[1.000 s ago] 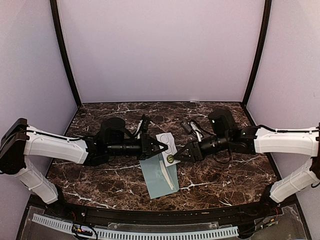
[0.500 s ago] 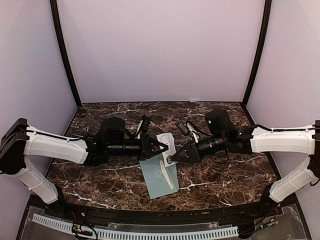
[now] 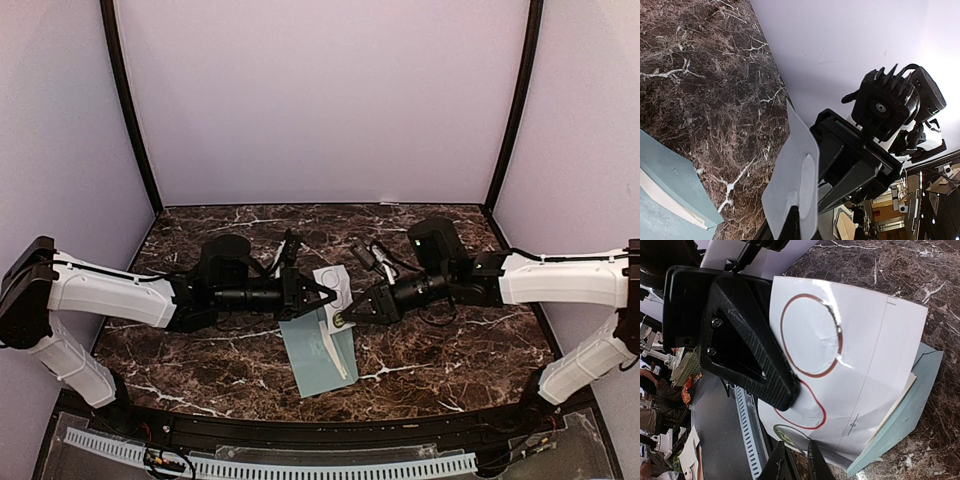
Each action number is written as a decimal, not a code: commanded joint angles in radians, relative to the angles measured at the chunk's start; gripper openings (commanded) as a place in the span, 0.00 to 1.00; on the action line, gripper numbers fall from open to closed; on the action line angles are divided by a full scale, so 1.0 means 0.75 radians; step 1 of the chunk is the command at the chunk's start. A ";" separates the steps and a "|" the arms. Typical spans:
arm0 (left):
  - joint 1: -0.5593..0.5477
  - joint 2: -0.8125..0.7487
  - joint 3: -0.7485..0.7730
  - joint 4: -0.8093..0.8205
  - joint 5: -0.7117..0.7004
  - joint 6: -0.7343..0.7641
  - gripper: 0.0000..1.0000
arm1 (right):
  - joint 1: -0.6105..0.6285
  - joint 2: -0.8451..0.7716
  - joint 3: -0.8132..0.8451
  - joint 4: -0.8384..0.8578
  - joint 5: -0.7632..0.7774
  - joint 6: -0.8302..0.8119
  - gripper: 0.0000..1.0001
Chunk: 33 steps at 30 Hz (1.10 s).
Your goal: Place the letter into the envelope and seal it
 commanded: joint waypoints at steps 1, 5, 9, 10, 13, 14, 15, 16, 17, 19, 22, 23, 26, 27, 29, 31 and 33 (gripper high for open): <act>0.001 -0.010 0.020 0.038 0.019 -0.006 0.00 | 0.018 0.011 0.040 0.045 -0.015 -0.012 0.12; 0.003 -0.012 0.019 0.039 0.019 -0.006 0.00 | 0.021 0.016 0.040 0.048 -0.009 -0.009 0.09; 0.002 -0.012 0.018 0.037 0.018 -0.006 0.00 | 0.021 0.015 0.040 0.055 -0.010 -0.006 0.03; 0.002 -0.013 0.018 0.036 0.015 -0.005 0.00 | 0.022 0.014 0.040 0.054 -0.012 -0.006 0.01; 0.001 -0.014 0.014 0.030 0.005 -0.003 0.00 | 0.022 0.007 0.038 0.054 -0.022 -0.002 0.00; 0.001 -0.016 0.014 0.021 -0.003 0.001 0.00 | 0.023 0.004 0.036 0.054 -0.026 0.000 0.00; 0.002 -0.020 0.013 0.013 -0.019 0.006 0.00 | 0.023 0.000 0.034 0.070 -0.028 0.003 0.00; 0.002 -0.022 0.015 -0.008 -0.029 0.018 0.00 | 0.023 -0.007 0.032 0.086 -0.033 0.002 0.00; 0.002 -0.026 0.015 -0.020 -0.049 0.025 0.00 | 0.023 -0.014 0.030 0.093 -0.039 0.004 0.00; 0.002 -0.031 0.019 -0.058 -0.077 0.045 0.00 | 0.023 -0.031 0.025 0.110 -0.060 0.014 0.00; 0.002 -0.032 0.046 -0.157 -0.116 0.084 0.00 | 0.024 -0.051 0.014 0.156 -0.121 0.039 0.00; 0.002 -0.032 0.052 -0.199 -0.142 0.092 0.00 | 0.025 -0.058 0.011 0.171 -0.147 0.045 0.00; 0.004 -0.040 0.064 -0.269 -0.197 0.125 0.00 | 0.030 -0.082 0.013 0.176 -0.187 0.049 0.00; 0.006 -0.046 0.064 -0.292 -0.222 0.130 0.00 | 0.031 -0.094 0.011 0.170 -0.184 0.047 0.00; 0.011 -0.059 0.061 -0.319 -0.248 0.146 0.00 | 0.031 -0.117 0.011 0.158 -0.170 0.042 0.00; 0.021 -0.078 0.049 -0.327 -0.261 0.151 0.00 | 0.031 -0.138 0.007 0.155 -0.160 0.041 0.00; 0.037 -0.096 0.031 -0.330 -0.262 0.157 0.00 | 0.031 -0.156 0.004 0.160 -0.137 0.044 0.00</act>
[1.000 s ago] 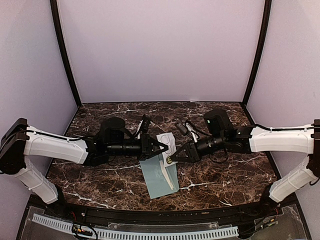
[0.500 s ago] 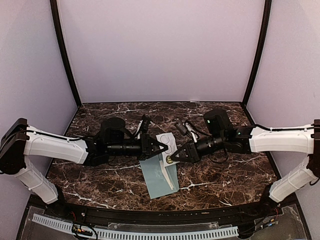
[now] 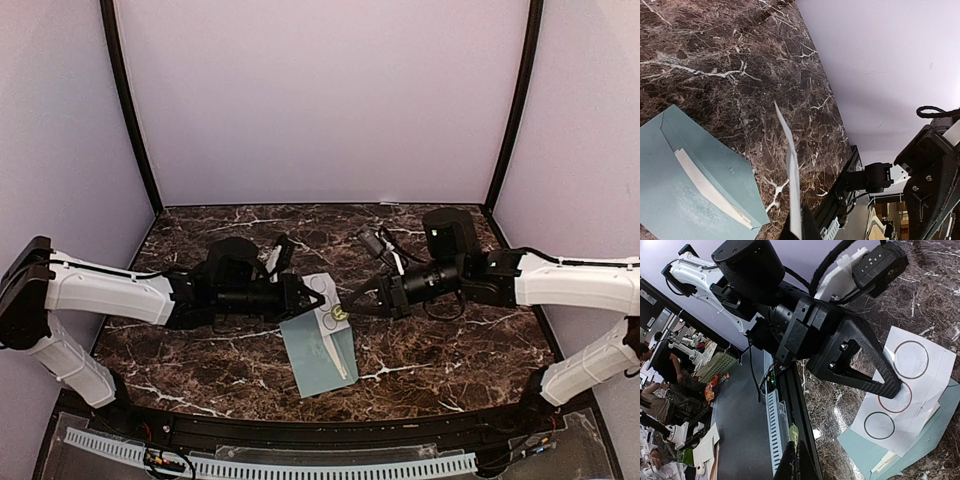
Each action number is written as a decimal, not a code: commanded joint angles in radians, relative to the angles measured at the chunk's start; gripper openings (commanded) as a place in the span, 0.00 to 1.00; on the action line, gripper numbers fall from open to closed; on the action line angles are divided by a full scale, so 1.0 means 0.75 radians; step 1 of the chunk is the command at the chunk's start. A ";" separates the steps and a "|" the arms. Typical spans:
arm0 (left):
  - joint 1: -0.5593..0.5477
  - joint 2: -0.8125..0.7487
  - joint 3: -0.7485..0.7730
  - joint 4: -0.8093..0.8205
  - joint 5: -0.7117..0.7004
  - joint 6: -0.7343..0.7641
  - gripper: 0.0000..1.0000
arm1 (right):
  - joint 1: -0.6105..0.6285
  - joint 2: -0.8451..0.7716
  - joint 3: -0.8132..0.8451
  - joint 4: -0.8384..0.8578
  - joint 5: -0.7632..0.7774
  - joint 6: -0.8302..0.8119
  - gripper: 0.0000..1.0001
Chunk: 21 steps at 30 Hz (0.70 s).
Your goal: Place the letter into the envelope and seal it
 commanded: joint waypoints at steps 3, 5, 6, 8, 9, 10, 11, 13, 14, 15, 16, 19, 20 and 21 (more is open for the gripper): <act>0.096 -0.138 -0.051 -0.077 -0.043 0.062 0.00 | 0.012 -0.067 0.006 0.033 0.119 0.019 0.00; 0.170 -0.194 -0.105 -0.104 -0.040 0.082 0.00 | 0.006 -0.070 0.014 -0.016 0.240 0.022 0.00; 0.201 -0.218 -0.145 -0.136 -0.046 0.101 0.00 | -0.001 -0.070 0.016 -0.034 0.302 0.026 0.00; 0.298 -0.296 -0.211 -0.184 -0.057 0.138 0.00 | -0.020 -0.070 0.011 -0.085 0.385 0.036 0.00; 0.372 -0.347 -0.232 -0.217 -0.054 0.153 0.00 | -0.033 -0.067 0.003 -0.089 0.412 0.043 0.00; 0.410 -0.369 -0.269 -0.232 -0.051 0.182 0.00 | -0.047 -0.067 -0.008 -0.085 0.423 0.054 0.00; 0.493 -0.406 -0.286 -0.259 -0.029 0.199 0.00 | -0.059 -0.066 -0.020 -0.073 0.430 0.064 0.00; 0.610 -0.436 -0.324 -0.307 0.021 0.244 0.01 | -0.080 -0.067 -0.043 -0.054 0.439 0.082 0.00; 0.649 -0.444 -0.342 -0.325 0.038 0.262 0.01 | -0.090 -0.068 -0.051 -0.048 0.451 0.089 0.00; 0.711 -0.445 -0.351 -0.348 0.074 0.268 0.03 | -0.102 -0.070 -0.058 -0.046 0.462 0.096 0.00; 0.741 -0.449 -0.368 -0.353 0.096 0.282 0.04 | -0.110 -0.071 -0.069 -0.047 0.476 0.105 0.00; 0.842 -0.449 -0.382 -0.400 0.143 0.334 0.20 | -0.146 -0.077 -0.089 -0.057 0.525 0.134 0.00; 0.870 -0.446 -0.375 -0.426 0.114 0.349 0.26 | -0.160 -0.079 -0.097 -0.063 0.538 0.143 0.00; 0.880 -0.446 -0.358 -0.504 0.088 0.383 0.38 | -0.171 -0.081 -0.105 -0.066 0.550 0.153 0.00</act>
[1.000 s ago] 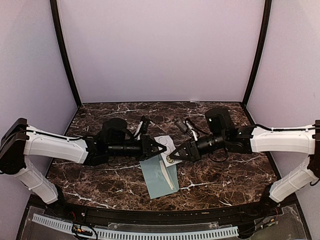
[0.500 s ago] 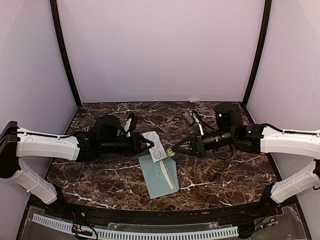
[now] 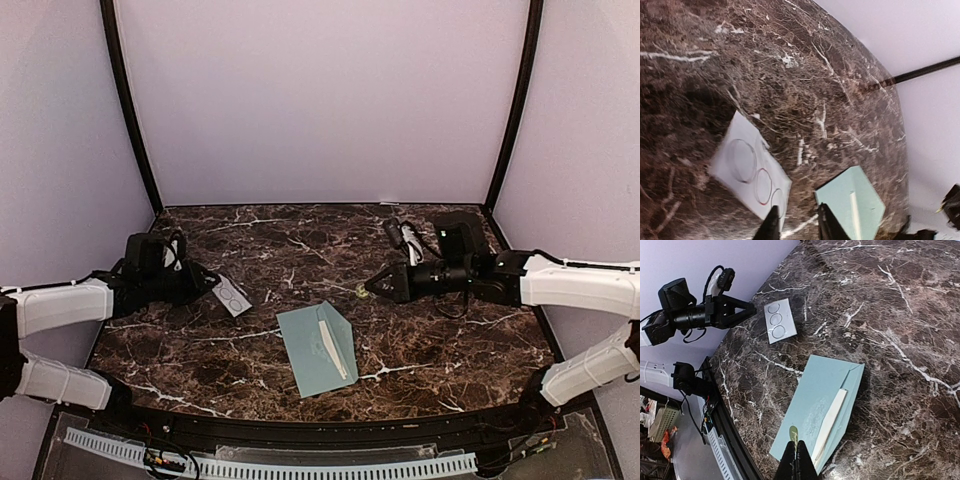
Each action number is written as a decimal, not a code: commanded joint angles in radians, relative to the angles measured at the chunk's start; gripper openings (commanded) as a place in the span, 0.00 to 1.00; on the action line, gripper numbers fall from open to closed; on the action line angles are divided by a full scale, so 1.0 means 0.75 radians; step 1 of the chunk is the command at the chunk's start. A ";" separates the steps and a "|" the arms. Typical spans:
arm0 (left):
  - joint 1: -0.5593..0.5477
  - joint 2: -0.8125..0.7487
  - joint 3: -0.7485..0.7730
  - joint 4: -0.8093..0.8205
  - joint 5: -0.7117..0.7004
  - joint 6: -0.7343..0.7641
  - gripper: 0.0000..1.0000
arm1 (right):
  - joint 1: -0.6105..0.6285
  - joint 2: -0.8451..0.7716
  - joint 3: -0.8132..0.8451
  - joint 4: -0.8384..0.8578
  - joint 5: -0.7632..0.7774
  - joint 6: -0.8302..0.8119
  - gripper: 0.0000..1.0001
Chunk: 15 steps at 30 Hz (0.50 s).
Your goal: Place the letter into the envelope and seal it
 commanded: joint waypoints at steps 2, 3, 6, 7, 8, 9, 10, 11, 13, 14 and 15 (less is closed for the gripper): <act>0.071 -0.041 0.035 -0.303 -0.087 0.159 0.59 | -0.060 -0.037 -0.045 0.000 0.103 0.062 0.00; 0.073 -0.073 0.048 -0.346 -0.170 0.169 0.65 | -0.065 -0.042 -0.049 -0.002 0.105 0.063 0.00; 0.074 -0.158 0.113 -0.524 -0.325 0.201 0.80 | -0.076 -0.053 -0.062 -0.002 0.113 0.063 0.00; 0.073 -0.201 0.126 -0.570 -0.369 0.204 0.81 | -0.078 -0.057 -0.065 -0.004 0.124 0.063 0.00; 0.074 -0.222 0.144 -0.583 -0.396 0.209 0.81 | -0.080 -0.059 -0.068 -0.004 0.136 0.064 0.00; 0.073 -0.260 0.150 -0.595 -0.416 0.210 0.82 | -0.083 -0.064 -0.071 -0.005 0.150 0.064 0.00; 0.073 -0.285 0.159 -0.593 -0.409 0.208 0.81 | -0.085 -0.065 -0.074 -0.005 0.167 0.067 0.00; 0.073 -0.293 0.161 -0.565 -0.343 0.206 0.80 | -0.087 -0.069 -0.078 -0.006 0.190 0.070 0.00; 0.071 -0.295 0.166 -0.502 -0.205 0.179 0.73 | -0.099 -0.079 -0.092 -0.003 0.226 0.085 0.00; 0.066 -0.284 0.174 -0.475 -0.160 0.151 0.72 | -0.109 -0.082 -0.101 -0.001 0.241 0.097 0.00; 0.039 -0.274 0.180 -0.425 -0.095 0.126 0.70 | -0.127 -0.083 -0.116 -0.001 0.255 0.119 0.00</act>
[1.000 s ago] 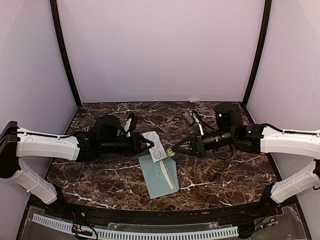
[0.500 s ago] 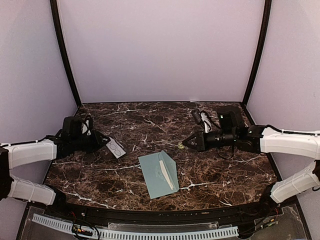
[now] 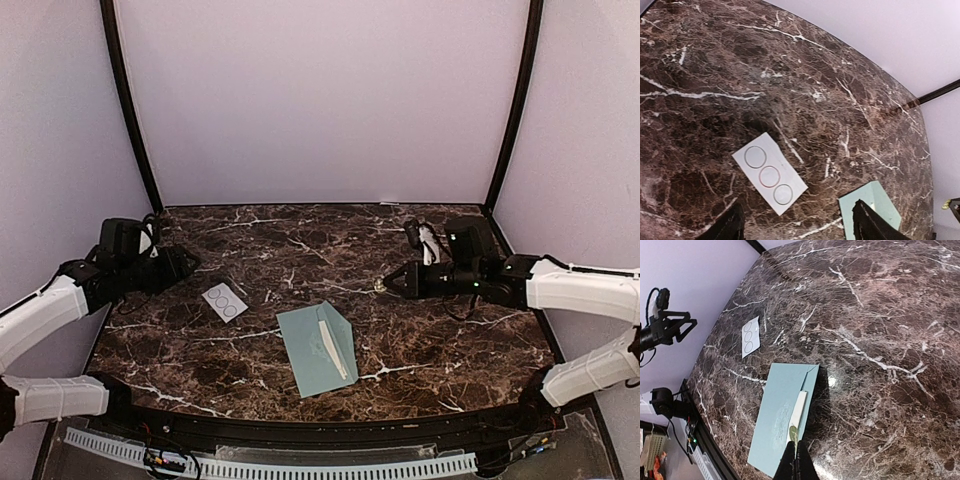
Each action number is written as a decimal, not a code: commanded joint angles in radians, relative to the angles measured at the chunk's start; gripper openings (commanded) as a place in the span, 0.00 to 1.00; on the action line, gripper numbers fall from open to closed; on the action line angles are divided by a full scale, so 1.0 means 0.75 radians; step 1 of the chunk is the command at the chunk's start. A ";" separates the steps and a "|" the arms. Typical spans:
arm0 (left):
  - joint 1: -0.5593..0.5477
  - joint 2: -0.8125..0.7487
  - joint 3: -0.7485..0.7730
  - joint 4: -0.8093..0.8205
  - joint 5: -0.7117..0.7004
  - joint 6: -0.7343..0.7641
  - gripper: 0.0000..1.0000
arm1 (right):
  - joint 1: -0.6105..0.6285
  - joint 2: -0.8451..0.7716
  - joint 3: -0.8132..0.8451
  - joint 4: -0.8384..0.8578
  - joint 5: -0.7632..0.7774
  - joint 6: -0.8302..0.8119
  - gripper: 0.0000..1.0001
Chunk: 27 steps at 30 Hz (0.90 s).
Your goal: Place the letter into the envelope and seal it
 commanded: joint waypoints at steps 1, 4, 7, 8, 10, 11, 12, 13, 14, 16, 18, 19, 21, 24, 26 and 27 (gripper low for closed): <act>-0.055 0.038 0.056 0.076 0.184 -0.053 0.70 | -0.051 -0.033 -0.050 0.027 0.104 0.063 0.00; -0.234 0.124 0.175 0.131 0.126 -0.051 0.70 | -0.089 -0.041 -0.097 0.033 0.143 0.104 0.00; -0.380 0.298 0.279 0.184 0.141 -0.048 0.66 | -0.107 -0.064 -0.130 0.041 0.156 0.119 0.00; -0.406 0.336 0.328 0.224 0.150 -0.047 0.64 | -0.112 -0.071 -0.137 0.041 0.153 0.119 0.00; -0.480 0.457 0.408 0.272 0.174 -0.037 0.61 | -0.118 -0.086 -0.150 0.035 0.154 0.123 0.00; -0.526 0.544 0.438 0.288 0.188 -0.033 0.60 | -0.120 -0.092 -0.157 0.031 0.155 0.124 0.00; -0.547 0.630 0.503 0.292 0.196 -0.022 0.59 | -0.123 -0.099 -0.160 0.029 0.156 0.125 0.00; -0.590 0.673 0.535 0.294 0.212 -0.017 0.58 | -0.123 -0.106 -0.167 0.028 0.157 0.128 0.00; -0.611 0.759 0.603 0.294 0.221 -0.006 0.58 | -0.125 -0.111 -0.173 0.030 0.154 0.131 0.00; -0.667 0.880 0.705 0.294 0.252 0.011 0.57 | -0.126 -0.115 -0.182 0.034 0.150 0.133 0.00; -0.720 0.993 0.815 0.290 0.282 0.031 0.57 | -0.126 -0.117 -0.192 0.031 0.154 0.136 0.00; -0.751 1.031 0.883 0.276 0.301 0.039 0.57 | -0.126 -0.117 -0.196 0.030 0.157 0.133 0.00; -0.788 1.135 0.982 0.247 0.324 0.069 0.57 | -0.126 -0.122 -0.201 0.024 0.164 0.130 0.00; -0.824 1.287 1.088 0.193 0.357 0.093 0.57 | -0.126 -0.131 -0.202 0.019 0.166 0.127 0.00; -0.831 1.358 1.150 0.141 0.372 0.103 0.57 | -0.126 -0.137 -0.203 0.017 0.167 0.127 0.00; -0.832 1.378 1.177 0.112 0.378 0.107 0.57 | -0.126 -0.141 -0.204 0.017 0.167 0.128 0.00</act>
